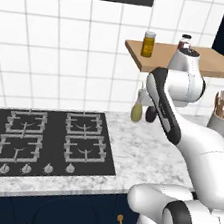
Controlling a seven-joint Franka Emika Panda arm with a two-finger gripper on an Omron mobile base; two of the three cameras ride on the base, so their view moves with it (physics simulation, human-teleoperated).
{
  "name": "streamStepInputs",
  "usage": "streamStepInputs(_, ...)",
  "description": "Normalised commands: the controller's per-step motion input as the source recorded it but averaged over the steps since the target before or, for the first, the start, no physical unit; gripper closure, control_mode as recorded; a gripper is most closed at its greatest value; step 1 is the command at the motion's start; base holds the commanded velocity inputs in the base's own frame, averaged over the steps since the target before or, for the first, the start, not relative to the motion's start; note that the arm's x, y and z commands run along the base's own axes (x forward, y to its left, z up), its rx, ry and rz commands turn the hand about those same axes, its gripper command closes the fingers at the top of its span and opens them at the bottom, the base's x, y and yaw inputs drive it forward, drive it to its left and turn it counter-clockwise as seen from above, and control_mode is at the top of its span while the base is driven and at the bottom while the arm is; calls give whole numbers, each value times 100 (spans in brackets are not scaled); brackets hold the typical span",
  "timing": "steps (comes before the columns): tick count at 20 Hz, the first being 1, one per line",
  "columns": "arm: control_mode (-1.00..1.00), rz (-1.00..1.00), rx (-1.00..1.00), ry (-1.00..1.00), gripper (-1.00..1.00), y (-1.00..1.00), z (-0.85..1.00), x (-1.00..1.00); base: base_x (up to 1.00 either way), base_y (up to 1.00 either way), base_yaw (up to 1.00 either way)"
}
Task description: Navigate to the stand mixer.
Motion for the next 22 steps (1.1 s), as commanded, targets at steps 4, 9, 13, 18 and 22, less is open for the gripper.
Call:
streamStepInputs(4,-100,0,0,-4,-100,-1,0,-69,0,0,0)
streamStepInputs(9,-100,-1,-1,-13,-100,2,0,-100,0,0,0)
streamStepInputs(13,-100,-9,11,-18,-100,0,0,-97,0,0,0)
streamStepInputs(18,-100,-13,4,-41,-100,-1,7,-77,0,0,0)
streamStepInputs(22,100,-8,0,-16,-100,0,7,-46,-49,5,-5)
